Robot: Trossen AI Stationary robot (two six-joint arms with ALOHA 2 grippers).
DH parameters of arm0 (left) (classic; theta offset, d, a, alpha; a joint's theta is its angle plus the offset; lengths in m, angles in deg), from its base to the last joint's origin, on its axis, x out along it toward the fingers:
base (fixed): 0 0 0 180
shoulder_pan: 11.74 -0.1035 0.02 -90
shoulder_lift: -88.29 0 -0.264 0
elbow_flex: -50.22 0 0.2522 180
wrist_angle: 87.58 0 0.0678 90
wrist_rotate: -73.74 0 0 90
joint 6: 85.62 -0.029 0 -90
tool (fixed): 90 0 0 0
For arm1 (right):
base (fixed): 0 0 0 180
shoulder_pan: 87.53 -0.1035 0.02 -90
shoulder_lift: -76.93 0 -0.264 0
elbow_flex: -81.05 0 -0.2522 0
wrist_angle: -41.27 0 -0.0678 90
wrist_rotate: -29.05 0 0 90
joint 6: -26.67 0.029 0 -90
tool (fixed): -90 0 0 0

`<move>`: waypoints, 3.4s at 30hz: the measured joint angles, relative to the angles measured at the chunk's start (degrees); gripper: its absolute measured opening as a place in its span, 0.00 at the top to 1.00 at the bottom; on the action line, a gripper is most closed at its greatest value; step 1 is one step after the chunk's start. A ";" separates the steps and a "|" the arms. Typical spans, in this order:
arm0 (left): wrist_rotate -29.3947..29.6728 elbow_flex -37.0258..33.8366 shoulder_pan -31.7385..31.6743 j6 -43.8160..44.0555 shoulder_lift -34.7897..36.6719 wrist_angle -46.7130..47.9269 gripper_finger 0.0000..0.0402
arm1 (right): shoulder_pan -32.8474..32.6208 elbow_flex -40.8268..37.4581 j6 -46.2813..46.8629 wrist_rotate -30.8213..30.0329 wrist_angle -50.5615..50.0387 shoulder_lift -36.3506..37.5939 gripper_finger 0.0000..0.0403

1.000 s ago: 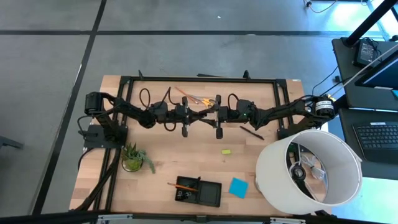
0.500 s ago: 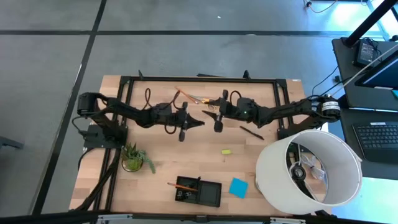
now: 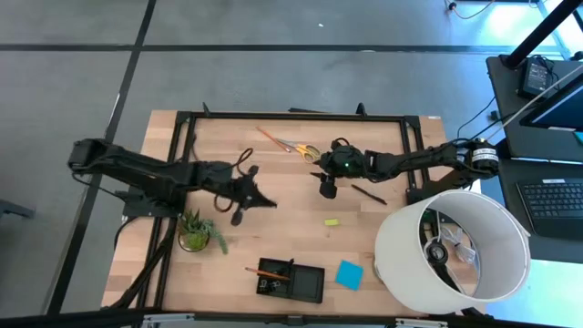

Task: Pick and place office supplies into organizer
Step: Put the black binder clip into the black desk organizer, then put the green eraser into the black desk organizer

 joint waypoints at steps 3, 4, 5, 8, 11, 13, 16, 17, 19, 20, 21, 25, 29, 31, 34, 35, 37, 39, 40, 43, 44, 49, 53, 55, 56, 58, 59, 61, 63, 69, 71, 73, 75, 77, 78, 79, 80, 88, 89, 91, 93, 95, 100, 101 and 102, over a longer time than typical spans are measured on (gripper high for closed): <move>-0.12 0.29 5.69 0.45 3.09 0.12 0.97 | 0.16 0.00 2.95 0.02 -2.28 0.01 0.55; 0.47 0.67 7.74 0.12 3.58 0.36 0.97 | 0.16 0.00 3.54 0.02 -2.43 0.01 0.55; 1.41 1.26 9.75 -0.16 3.81 0.35 0.97 | 0.16 0.00 4.15 0.04 -2.27 0.00 0.55; 5.04 3.40 15.50 -0.46 3.52 0.87 0.97 | 0.16 0.00 5.60 0.09 -2.17 0.00 0.55; 10.10 5.39 20.83 -0.38 1.72 2.00 0.97 | 0.14 0.00 7.64 0.17 -2.18 0.00 0.55; 13.26 6.50 24.13 -0.38 0.06 2.14 0.97 | 0.14 0.00 8.23 0.17 -2.19 0.00 0.55; 16.97 8.18 28.44 0.34 -3.05 2.00 0.97 | 0.14 0.00 9.37 0.17 -2.18 0.01 0.55; 18.30 8.76 29.76 0.92 -4.20 2.02 0.97 | 0.14 0.00 9.45 0.17 -2.18 0.01 0.55; 20.87 10.07 32.10 2.23 -6.65 2.05 0.97 | 0.14 0.00 9.47 0.17 -2.18 0.00 0.55; 21.97 10.73 33.25 2.82 -7.83 2.06 0.97 | 0.14 0.00 9.50 0.17 -2.18 0.02 0.55; 22.87 11.47 34.31 3.59 -9.04 2.05 0.97 | 0.14 0.00 9.50 0.17 -2.18 0.01 0.55; 24.09 14.24 37.66 7.10 -13.41 2.07 0.97 | 0.12 0.00 12.40 0.17 -2.22 0.01 0.55; 24.15 16.94 40.02 11.12 -17.07 2.96 0.97 | -0.36 0.00 15.40 0.13 -2.68 0.01 0.55; 24.23 18.51 41.18 13.11 -18.64 5.30 0.97 | -0.82 0.00 16.57 0.09 -3.11 0.00 0.55; 24.26 20.82 43.32 15.92 -20.81 9.23 0.97 | -1.71 0.00 19.31 0.13 -4.50 0.00 0.55; 24.26 21.47 43.99 16.96 -21.44 10.32 0.97 | -2.07 0.00 20.30 0.13 -4.95 0.00 0.55; 24.43 22.30 45.24 19.05 -22.67 11.93 0.97 | -2.83 0.00 22.52 0.12 -5.33 0.00 0.55; 25.10 22.76 46.19 20.85 -23.82 12.59 0.97 | -3.76 0.00 24.53 0.07 -5.34 0.00 0.55; 25.88 22.84 46.57 21.55 -24.12 12.63 0.97 | -4.25 0.00 25.70 0.04 -5.32 0.00 0.55; 29.56 22.91 47.16 22.68 -25.17 12.79 0.97 | -5.58 0.00 28.75 0.05 -5.30 0.00 0.55; 30.80 22.91 47.17 23.17 -25.58 13.11 0.97 | -6.02 0.00 29.31 0.04 -5.26 0.00 0.55; 33.01 22.91 46.19 26.84 -28.88 12.14 0.97 | -8.39 0.00 33.19 -0.02 -5.20 0.00 0.55; 34.15 22.90 45.75 31.90 -32.75 11.29 0.97 | -10.80 0.00 36.28 -1.46 -5.16 0.00 0.55; 35.32 22.91 45.77 34.90 -34.74 10.27 0.97 | -12.13 0.00 37.68 -3.53 -5.11 0.00 0.55; 36.05 22.91 45.77 36.26 -35.74 9.95 0.97 | -12.80 0.00 38.14 -4.21 -5.11 0.00 0.55; 36.82 22.88 45.77 38.43 -37.55 9.18 0.97 | -14.06 0.00 39.58 -5.36 -5.11 0.00 0.55; 37.07 22.88 45.77 39.31 -38.29 8.86 0.97 | -14.66 0.00 40.52 -5.46 -5.13 0.00 0.55; 37.31 22.88 45.77 41.08 -39.52 8.73 0.97 | -15.91 0.00 41.81 -5.51 -5.13 0.00 0.55; 37.43 22.88 45.77 42.02 -40.40 8.72 0.97 | -17.16 0.00 42.71 -5.55 -5.13 0.00 0.55; 37.59 22.88 45.92 42.61 -40.87 8.17 0.97 | -20.71 0.00 45.44 -7.29 -5.11 0.00 0.55; 37.55 22.88 45.92 42.61 -40.87 7.95 0.96 | -21.82 0.00 45.47 -9.39 -5.11 0.00 0.55; 37.14 22.88 45.91 42.61 -40.87 7.91 0.94 | -22.63 0.00 45.47 -10.85 -5.11 0.00 0.55; 36.89 22.88 45.88 42.61 -40.87 7.92 0.91 | -23.09 0.00 45.43 -11.36 -5.11 0.00 0.55; 36.89 22.88 45.88 42.61 -40.87 7.90 0.89 | -23.25 0.00 45.43 -11.39 -5.11 0.00 0.55; 36.87 22.88 45.88 42.61 -40.87 7.92 0.88 | -23.27 0.00 45.45 -11.38 -5.11 0.00 0.55; 36.87 22.88 45.88 42.61 -40.87 7.93 0.87 | -23.26 0.00 45.44 -11.39 -5.11 0.00 0.55; 36.87 22.88 45.81 42.61 -40.87 7.90 0.86 | -23.25 0.00 45.33 -11.40 -5.11 -0.01 0.55; 33.42 22.86 44.66 40.58 -40.07 8.42 0.86 | -23.25 0.00 44.61 -11.39 -5.13 -0.02 0.55; 32.61 22.86 44.66 39.86 -39.48 8.51 0.86 | -23.25 0.00 43.59 -11.39 -5.13 -0.02 0.55; 31.93 22.86 44.69 38.30 -37.81 9.25 0.86 | -23.25 0.00 41.37 -11.39 -5.17 -0.02 0.55; 31.77 22.86 44.71 37.05 -35.66 10.29 0.85 | -23.25 0.00 38.67 -11.40 -5.15 -0.02 0.55; 31.79 22.86 44.70 36.18 -33.39 11.37 0.85 | -23.25 0.00 36.52 -11.36 -5.17 -0.02 0.55; 33.44 22.86 45.10 35.91 -27.64 14.68 0.85 | -23.25 0.00 30.70 -8.17 -5.19 -0.04 0.55; 34.28 22.86 45.29 35.17 -26.77 15.65 0.85 | -23.26 0.00 30.19 -6.96 -5.20 -0.04 0.55; 35.12 22.86 45.43 34.17 -25.97 16.54 0.85 | -23.26 0.00 30.19 -5.81 -5.20 -0.04 0.55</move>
